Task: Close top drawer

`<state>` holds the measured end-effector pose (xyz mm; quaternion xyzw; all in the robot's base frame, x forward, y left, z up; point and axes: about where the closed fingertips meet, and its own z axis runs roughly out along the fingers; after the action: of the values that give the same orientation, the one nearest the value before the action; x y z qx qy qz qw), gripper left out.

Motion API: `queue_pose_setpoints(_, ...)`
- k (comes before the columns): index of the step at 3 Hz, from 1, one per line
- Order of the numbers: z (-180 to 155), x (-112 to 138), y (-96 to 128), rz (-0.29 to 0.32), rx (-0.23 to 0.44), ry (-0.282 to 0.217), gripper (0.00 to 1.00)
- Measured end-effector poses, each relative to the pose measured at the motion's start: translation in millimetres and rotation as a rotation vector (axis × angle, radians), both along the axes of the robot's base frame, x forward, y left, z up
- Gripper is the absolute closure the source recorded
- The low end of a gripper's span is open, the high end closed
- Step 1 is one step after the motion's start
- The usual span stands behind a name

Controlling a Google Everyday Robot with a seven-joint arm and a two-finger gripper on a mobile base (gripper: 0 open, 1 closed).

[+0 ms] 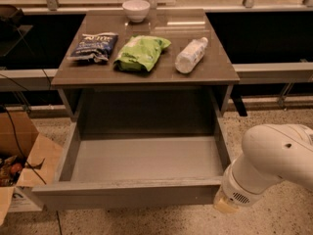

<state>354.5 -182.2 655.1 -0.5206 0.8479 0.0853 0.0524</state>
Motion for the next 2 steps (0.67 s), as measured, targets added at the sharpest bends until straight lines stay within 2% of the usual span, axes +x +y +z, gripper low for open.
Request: queue_pose_setpoints(2, -7, 29, 6, 0.001, 0.031, -0.055, 1.0)
